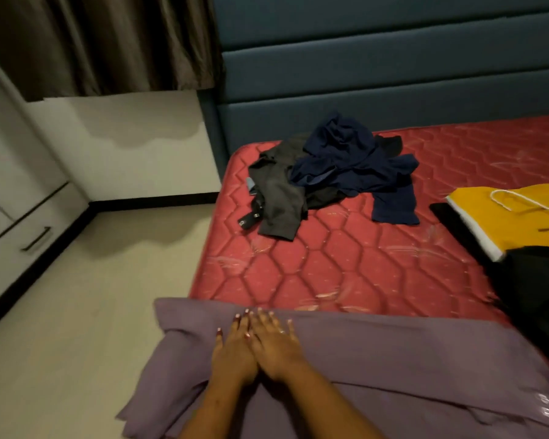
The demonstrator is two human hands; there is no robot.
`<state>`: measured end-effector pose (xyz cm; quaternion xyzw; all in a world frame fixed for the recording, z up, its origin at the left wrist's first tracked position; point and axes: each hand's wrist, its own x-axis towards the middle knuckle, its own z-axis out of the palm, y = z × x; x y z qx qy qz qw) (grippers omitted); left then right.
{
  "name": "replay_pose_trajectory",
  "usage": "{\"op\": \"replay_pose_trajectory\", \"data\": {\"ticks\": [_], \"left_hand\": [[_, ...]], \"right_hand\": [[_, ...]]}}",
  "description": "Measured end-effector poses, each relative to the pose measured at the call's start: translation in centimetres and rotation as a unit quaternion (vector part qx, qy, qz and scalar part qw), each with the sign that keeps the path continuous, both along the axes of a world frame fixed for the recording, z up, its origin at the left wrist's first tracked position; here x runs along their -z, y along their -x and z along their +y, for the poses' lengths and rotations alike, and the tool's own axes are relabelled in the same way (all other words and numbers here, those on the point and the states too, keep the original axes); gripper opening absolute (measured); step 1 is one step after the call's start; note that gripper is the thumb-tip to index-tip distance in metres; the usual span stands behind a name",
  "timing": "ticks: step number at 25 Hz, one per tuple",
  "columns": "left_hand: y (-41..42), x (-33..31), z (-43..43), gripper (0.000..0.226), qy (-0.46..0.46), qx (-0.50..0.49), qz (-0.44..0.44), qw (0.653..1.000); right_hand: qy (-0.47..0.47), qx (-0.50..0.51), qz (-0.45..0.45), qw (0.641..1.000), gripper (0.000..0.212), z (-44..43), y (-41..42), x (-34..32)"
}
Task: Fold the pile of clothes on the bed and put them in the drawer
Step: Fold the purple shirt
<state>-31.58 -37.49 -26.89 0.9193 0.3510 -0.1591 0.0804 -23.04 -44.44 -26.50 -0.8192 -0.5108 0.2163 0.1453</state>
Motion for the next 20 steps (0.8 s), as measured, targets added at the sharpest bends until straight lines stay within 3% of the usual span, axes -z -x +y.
{"op": "replay_pose_trajectory", "data": {"ticks": [3,6,11,20], "left_hand": [[2.9,0.4,3.3,0.059,0.025,-0.031,-0.056,0.998],[3.6,1.0,6.4,0.057,0.025,-0.050,-0.092,0.994],[3.9,1.9,10.2,0.061,0.043,-0.095,-0.124,0.987],[3.5,3.7,15.2,0.054,0.086,-0.130,-0.188,0.970]], "right_hand": [[-0.030,0.000,-0.065,0.997,0.087,1.3,1.0,2.6],[-0.007,0.025,-0.110,0.994,0.072,1.6,0.8,3.2],[-0.015,0.032,-0.147,0.989,0.095,2.7,-0.1,3.5],[0.011,0.046,-0.162,0.986,0.088,3.0,-0.1,3.7]]}}
